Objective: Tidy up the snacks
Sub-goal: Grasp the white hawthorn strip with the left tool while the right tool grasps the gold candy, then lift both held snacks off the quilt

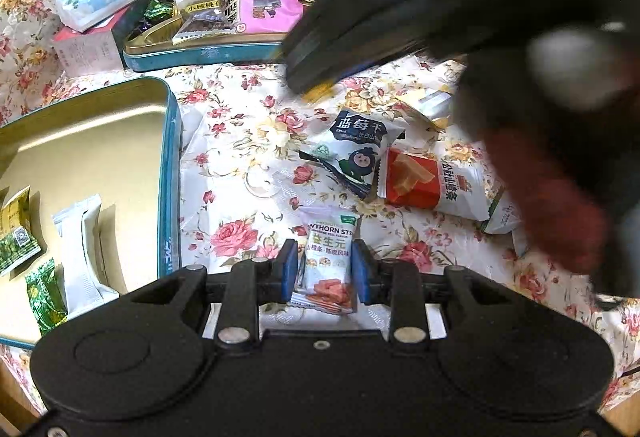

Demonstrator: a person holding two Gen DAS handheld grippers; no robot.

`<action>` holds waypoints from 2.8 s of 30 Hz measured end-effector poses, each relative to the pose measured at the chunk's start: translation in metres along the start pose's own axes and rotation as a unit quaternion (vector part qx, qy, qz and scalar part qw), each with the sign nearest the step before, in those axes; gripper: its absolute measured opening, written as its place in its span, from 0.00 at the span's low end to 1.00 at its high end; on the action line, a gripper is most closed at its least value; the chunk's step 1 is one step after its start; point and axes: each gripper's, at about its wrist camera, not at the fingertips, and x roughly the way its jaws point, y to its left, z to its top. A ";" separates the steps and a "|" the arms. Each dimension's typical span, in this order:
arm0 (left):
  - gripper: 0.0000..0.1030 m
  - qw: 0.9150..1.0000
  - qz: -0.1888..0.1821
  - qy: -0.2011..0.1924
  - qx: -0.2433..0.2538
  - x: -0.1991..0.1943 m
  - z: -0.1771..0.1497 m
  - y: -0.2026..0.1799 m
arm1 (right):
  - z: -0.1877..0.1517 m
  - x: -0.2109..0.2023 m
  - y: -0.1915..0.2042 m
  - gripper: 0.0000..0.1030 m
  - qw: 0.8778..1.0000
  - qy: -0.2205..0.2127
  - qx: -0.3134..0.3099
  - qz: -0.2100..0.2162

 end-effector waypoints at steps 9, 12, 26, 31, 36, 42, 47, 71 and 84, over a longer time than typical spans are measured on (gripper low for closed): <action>0.40 1.000 0.004 0.003 0.019 0.001 0.000 -0.005 | -0.072 -0.101 -0.019 0.21 0.988 -0.045 0.108 -0.097; 0.40 1.000 0.002 0.004 0.026 0.001 0.001 -0.005 | -0.108 -0.111 -0.015 0.21 0.978 -0.024 0.153 -0.139; 0.40 0.999 -0.001 0.018 0.050 0.002 0.004 -0.008 | -0.144 -0.107 0.020 0.21 0.965 -0.004 0.126 -0.229; 0.39 0.998 -0.015 0.019 0.062 0.000 0.007 -0.008 | -0.147 -0.104 0.020 0.24 0.963 0.004 0.127 -0.238; 0.39 0.996 -0.021 0.011 0.089 -0.001 0.009 -0.011 | -0.155 -0.098 0.018 0.28 0.959 0.007 0.156 -0.236; 0.40 0.993 -0.030 0.021 0.114 0.005 0.008 -0.013 | -0.160 -0.095 0.021 0.30 0.957 -0.002 0.174 -0.231; 0.40 0.992 -0.030 0.019 0.118 0.007 0.008 -0.016 | -0.161 -0.093 0.019 0.31 0.957 -0.008 0.181 -0.226; 0.32 0.994 -0.017 -0.014 0.111 0.005 -0.004 -0.021 | -0.175 -0.096 0.027 0.23 0.943 -0.055 0.210 -0.252; 0.29 0.994 -0.025 -0.016 0.108 0.003 -0.006 -0.017 | -0.171 -0.104 0.039 0.33 0.932 -0.039 0.243 -0.264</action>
